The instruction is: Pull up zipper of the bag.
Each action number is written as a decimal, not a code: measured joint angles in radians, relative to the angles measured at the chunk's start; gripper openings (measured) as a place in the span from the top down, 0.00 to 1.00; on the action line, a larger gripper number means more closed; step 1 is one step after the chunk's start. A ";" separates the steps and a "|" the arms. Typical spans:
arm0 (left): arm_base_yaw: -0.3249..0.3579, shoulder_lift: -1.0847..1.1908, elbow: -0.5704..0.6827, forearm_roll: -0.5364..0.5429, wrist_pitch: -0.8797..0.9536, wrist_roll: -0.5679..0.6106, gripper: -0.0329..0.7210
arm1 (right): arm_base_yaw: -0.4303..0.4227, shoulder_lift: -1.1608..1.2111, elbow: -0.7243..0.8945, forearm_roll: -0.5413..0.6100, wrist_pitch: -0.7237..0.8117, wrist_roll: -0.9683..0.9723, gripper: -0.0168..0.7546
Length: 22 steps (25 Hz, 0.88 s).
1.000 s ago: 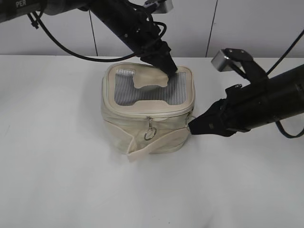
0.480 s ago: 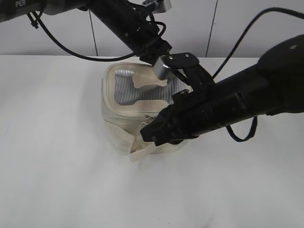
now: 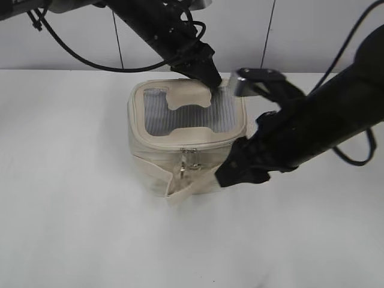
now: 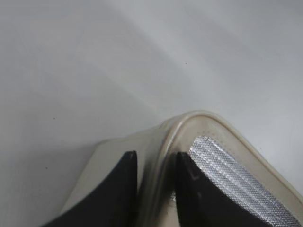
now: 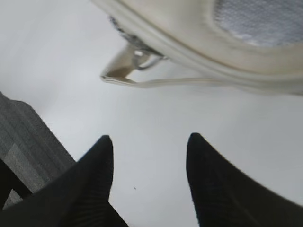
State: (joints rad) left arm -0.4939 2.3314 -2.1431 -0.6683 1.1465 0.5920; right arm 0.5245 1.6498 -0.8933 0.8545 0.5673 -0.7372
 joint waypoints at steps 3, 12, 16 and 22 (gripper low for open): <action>0.000 -0.023 0.000 0.024 0.009 -0.035 0.66 | -0.074 -0.094 0.014 -0.131 0.041 0.139 0.44; 0.000 -0.320 0.152 0.144 0.003 -0.158 0.73 | -0.156 -0.398 0.100 -0.546 0.305 0.521 0.43; -0.005 -0.576 0.417 0.190 -0.080 -0.204 0.73 | -0.156 -0.565 0.100 -0.627 0.423 0.566 0.43; -0.018 -1.121 0.944 0.313 -0.235 -0.352 0.73 | -0.156 -0.883 0.185 -0.683 0.547 0.570 0.43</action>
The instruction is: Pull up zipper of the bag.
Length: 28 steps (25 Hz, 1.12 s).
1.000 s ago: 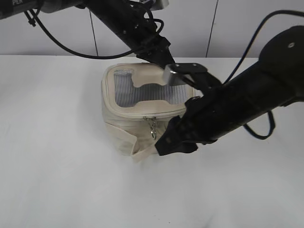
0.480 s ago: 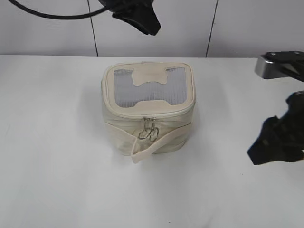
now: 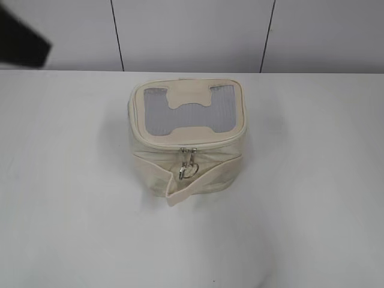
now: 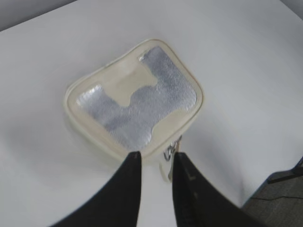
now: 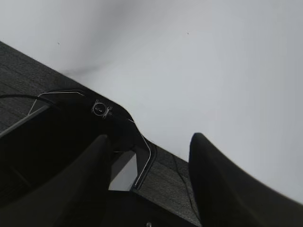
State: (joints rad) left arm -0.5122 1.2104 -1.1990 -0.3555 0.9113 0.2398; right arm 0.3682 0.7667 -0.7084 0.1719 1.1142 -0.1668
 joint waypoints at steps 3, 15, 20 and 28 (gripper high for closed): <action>0.000 -0.289 0.224 0.048 -0.008 -0.041 0.70 | 0.000 -0.164 0.084 -0.034 0.044 0.000 0.43; 0.042 -1.189 0.616 0.244 0.212 -0.168 0.52 | 0.000 -0.708 0.171 -0.054 0.044 0.002 0.43; 0.089 -1.202 0.634 0.296 0.201 -0.176 0.53 | 0.000 -0.732 0.177 -0.054 0.024 0.003 0.43; 0.110 -1.200 0.663 0.294 0.145 -0.177 0.54 | 0.000 -0.733 0.204 -0.058 -0.057 0.037 0.43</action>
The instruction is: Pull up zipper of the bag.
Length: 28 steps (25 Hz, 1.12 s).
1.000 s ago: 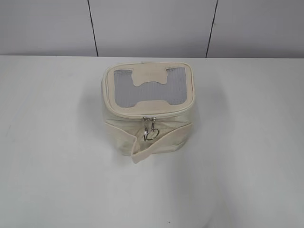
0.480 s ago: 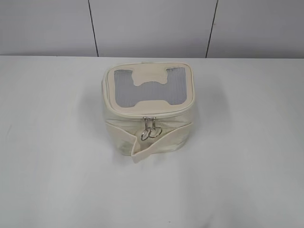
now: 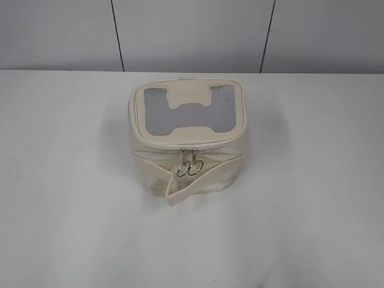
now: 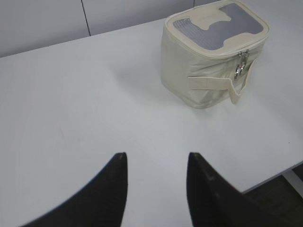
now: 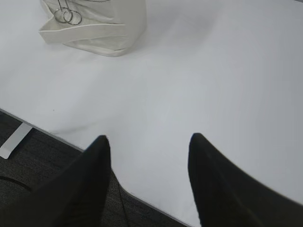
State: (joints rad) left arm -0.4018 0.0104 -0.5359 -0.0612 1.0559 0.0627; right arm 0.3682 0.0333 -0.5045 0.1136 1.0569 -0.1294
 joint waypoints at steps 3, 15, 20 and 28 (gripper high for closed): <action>0.000 0.000 0.000 0.000 -0.001 0.000 0.55 | 0.000 0.000 0.000 -0.005 -0.001 0.004 0.43; 0.175 -0.002 0.000 -0.003 -0.001 0.000 0.59 | -0.102 0.000 0.001 -0.006 -0.003 0.005 0.43; 0.373 -0.017 0.001 -0.003 -0.001 -0.001 0.61 | -0.258 -0.011 0.001 -0.007 -0.007 0.006 0.43; 0.379 -0.017 0.002 -0.001 -0.001 -0.001 0.61 | -0.314 -0.041 -0.001 0.005 -0.011 0.008 0.43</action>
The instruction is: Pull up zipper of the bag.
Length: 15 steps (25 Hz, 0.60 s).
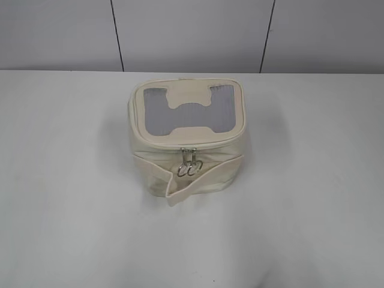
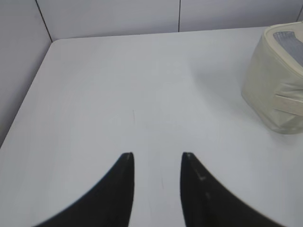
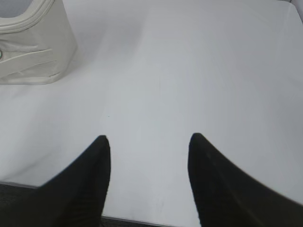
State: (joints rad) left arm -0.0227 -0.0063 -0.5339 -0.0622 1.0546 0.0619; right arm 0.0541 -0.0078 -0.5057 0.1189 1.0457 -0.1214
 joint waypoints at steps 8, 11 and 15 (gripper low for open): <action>0.000 0.000 0.000 -0.001 0.000 -0.001 0.63 | 0.000 0.000 0.000 0.002 -0.002 0.000 0.43; 0.000 0.000 0.000 -0.001 0.000 -0.001 0.63 | 0.000 0.000 0.000 0.005 -0.002 0.001 0.43; 0.000 0.000 0.000 -0.001 0.000 -0.001 0.64 | 0.000 0.000 0.000 0.005 -0.002 0.002 0.43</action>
State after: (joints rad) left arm -0.0227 -0.0063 -0.5339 -0.0631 1.0546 0.0610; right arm 0.0541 -0.0078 -0.5057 0.1235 1.0434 -0.1195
